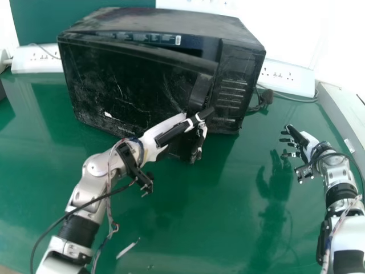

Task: Open the door of oven

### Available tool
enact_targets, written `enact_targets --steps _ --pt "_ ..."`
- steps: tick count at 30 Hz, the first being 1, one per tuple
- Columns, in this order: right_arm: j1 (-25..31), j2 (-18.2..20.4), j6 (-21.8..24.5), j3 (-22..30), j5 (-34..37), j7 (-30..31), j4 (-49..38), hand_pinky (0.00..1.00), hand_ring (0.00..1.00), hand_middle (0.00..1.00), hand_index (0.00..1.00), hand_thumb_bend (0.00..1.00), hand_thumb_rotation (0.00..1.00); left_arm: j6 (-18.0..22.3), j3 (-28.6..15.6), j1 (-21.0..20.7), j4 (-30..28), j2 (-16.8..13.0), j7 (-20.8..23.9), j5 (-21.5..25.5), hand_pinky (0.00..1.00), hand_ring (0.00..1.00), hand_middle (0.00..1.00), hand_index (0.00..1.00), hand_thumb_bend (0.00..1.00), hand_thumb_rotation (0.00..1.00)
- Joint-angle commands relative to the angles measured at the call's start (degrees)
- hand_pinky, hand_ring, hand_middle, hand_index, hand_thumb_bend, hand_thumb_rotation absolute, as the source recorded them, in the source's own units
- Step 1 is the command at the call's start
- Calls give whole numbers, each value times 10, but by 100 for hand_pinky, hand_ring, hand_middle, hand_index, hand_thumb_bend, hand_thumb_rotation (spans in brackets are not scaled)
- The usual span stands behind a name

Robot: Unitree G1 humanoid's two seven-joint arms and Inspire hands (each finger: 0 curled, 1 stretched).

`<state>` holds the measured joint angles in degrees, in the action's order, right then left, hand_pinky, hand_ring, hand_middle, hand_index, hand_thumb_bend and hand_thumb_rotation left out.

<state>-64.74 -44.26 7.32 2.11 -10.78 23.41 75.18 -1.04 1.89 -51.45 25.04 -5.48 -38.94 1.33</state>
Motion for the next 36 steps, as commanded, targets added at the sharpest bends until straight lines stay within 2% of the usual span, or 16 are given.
enact_targets --steps 1,3,5,7,11,14,19,21,27,31,34,36 --pt "35 11 24 -5 -8 7 24 75 80 85 93 53 57 20 -2 -13 -71 -12 5 22 1 5 9 12 80 50" --pt "36 11 21 -7 -11 9 24 70 77 83 93 53 56 9 -1 -5 -89 -15 4 21 1 5 9 13 79 48" --pt "36 11 20 -9 -12 13 24 70 78 84 93 53 59 0 1 2 -104 -19 7 20 1 5 9 13 77 47" --pt "36 11 21 -9 -13 8 24 71 79 85 93 54 61 -8 2 11 -120 -24 8 21 1 5 10 13 77 47" --pt "38 11 16 -6 -9 11 24 75 81 86 94 56 58 -27 0 25 -151 -37 10 28 2 6 10 15 75 47" --pt "38 9 14 -8 -11 13 24 72 79 85 94 59 58 -28 -4 38 -166 -48 2 37 2 5 10 16 71 45" --pt "37 10 19 -5 -9 10 25 76 81 86 94 56 61 -33 -10 57 -188 -67 -18 63 2 6 11 15 75 45" --pt "37 10 22 -2 -6 10 26 75 81 86 93 54 58 -22 -11 66 -200 -77 -28 68 3 6 11 16 73 46" --pt "37 10 17 -9 -13 9 25 74 80 85 93 57 57 -38 -8 86 -232 -106 -45 81 7 9 14 17 70 49" --pt "37 9 21 -5 -9 15 26 79 81 87 94 54 58 -35 -14 98 -237 -107 -53 105 7 9 14 17 66 44" --pt "35 9 24 -8 -12 17 26 81 83 86 93 55 57 -69 -25 110 -248 -103 -46 134 5 8 13 16 65 42" --pt "34 9 25 -10 -13 17 26 82 83 87 92 56 58 -93 -30 117 -259 -104 -40 145 4 8 12 16 69 41"
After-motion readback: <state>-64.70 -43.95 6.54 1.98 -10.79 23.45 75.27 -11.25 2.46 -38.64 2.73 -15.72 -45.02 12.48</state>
